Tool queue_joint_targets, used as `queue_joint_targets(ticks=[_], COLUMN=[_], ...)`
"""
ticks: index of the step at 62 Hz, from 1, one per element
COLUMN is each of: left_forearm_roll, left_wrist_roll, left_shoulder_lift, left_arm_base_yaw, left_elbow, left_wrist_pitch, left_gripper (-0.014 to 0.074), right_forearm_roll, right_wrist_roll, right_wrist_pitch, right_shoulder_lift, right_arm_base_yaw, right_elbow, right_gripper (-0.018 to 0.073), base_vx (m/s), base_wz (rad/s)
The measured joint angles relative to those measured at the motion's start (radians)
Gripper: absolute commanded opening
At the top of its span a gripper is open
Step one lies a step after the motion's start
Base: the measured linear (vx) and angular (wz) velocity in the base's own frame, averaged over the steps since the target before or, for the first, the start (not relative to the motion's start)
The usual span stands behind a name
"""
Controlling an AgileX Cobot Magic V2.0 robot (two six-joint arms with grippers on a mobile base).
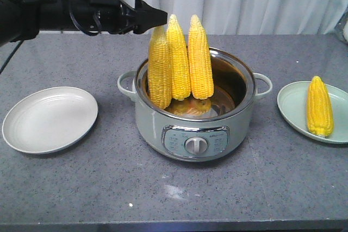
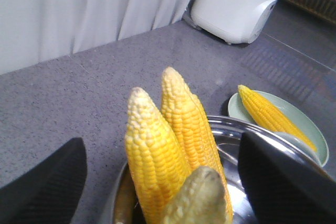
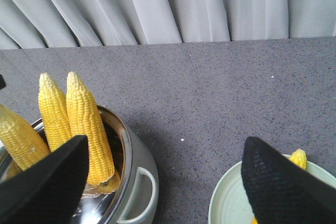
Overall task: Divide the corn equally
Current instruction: 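Grasp the corn cob nearest the left gripper in the pot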
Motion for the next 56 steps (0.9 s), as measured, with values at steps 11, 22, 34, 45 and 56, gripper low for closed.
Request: queue_joint_targets(ticks=[11, 22, 34, 45, 56], left_forearm_roll=[0.001, 0.008, 0.054, 0.069, 0.074], left_wrist_roll=[0.004, 0.004, 0.004, 0.004, 0.003], left_shoulder_lift=[0.023, 0.023, 0.045, 0.066, 0.074], left_arm_base_yaw=[-0.025, -0.025, -0.029, -0.035, -0.037], left_elbow=[0.000, 0.000, 0.000, 0.000, 0.000], left_wrist_pitch=[0.000, -0.007, 0.006, 0.032, 0.050], left_gripper=[0.0577, 0.0577, 0.0577, 0.0574, 0.0494], right_forearm_roll=[-0.010, -0.012, -0.013, -0.019, -0.019], right_wrist_roll=[0.000, 0.000, 0.000, 0.001, 0.001], right_wrist_pitch=[0.000, 0.000, 0.000, 0.000, 0.000], right_shoulder_lift=[0.000, 0.000, 0.000, 0.000, 0.000], right_arm_base_yaw=[0.000, 0.000, 0.000, 0.000, 0.000], right_elbow=[0.000, 0.000, 0.000, 0.000, 0.000], right_gripper=[0.0566, 0.0566, 0.0566, 0.0566, 0.0566], base_vx=[0.00, 0.00, 0.00, 0.00, 0.00], base_wz=[0.00, 0.00, 0.00, 0.00, 0.00])
